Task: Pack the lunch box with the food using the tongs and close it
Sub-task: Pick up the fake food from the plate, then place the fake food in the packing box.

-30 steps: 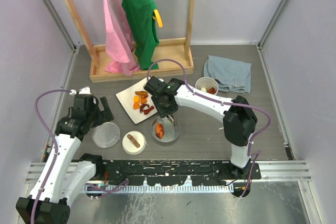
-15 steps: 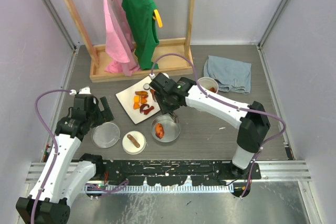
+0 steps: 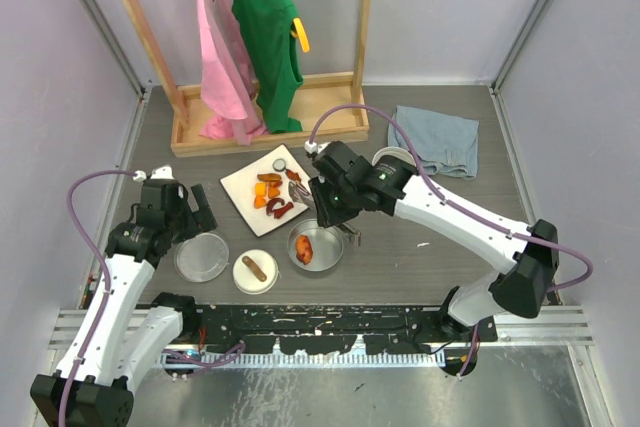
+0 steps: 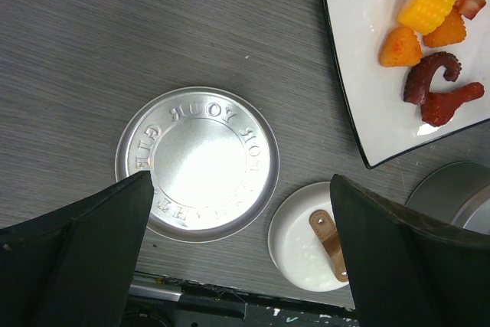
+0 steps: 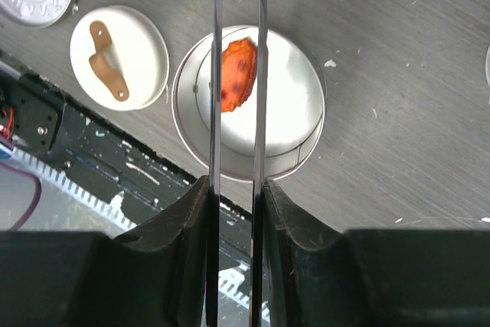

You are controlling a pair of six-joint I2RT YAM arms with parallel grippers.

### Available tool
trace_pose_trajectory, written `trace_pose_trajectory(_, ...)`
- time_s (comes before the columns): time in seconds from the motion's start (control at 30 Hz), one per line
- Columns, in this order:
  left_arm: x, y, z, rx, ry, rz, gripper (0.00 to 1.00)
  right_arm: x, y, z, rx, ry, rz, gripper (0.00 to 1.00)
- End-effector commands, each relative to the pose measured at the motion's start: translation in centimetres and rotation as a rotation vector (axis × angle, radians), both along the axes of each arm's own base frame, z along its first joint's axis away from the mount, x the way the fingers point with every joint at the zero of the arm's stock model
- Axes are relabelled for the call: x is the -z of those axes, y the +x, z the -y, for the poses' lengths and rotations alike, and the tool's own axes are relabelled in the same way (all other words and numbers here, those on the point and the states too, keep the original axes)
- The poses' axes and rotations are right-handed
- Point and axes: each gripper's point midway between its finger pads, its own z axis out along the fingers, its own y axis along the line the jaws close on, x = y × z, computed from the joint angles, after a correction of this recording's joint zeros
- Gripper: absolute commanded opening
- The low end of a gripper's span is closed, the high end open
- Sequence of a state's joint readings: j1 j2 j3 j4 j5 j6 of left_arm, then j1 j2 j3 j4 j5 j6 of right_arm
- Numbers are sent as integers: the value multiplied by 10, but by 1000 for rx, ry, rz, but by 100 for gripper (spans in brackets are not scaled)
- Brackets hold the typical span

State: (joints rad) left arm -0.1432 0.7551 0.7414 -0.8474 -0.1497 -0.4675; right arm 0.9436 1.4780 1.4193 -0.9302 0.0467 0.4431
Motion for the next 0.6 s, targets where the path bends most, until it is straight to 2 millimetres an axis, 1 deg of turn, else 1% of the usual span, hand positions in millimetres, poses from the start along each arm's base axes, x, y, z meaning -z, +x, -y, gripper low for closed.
trace_pose_trajectory(0.0, -12, 10, 1, -7, -10, 56, 100, -11, -22, 7, -66, 45, -27, 33)
trace_pose_trajectory(0.2, -12, 10, 0, -9, -10, 61, 100, -4, -47, 25, -123, 35, -76, 34)
trace_pose_trajectory(0.33, -12, 10, 1, -8, -11, 56, 100, 3, -58, 37, -132, 15, -99, 35)
trace_pose_trajectory(0.5, -13, 10, 1, -7, -13, 64, 100, 17, -69, 43, -155, -22, -150, 35)
trace_pose_trajectory(0.57, -13, 10, 1, -6, -13, 66, 100, 22, -68, 42, -152, -38, -154, 36)
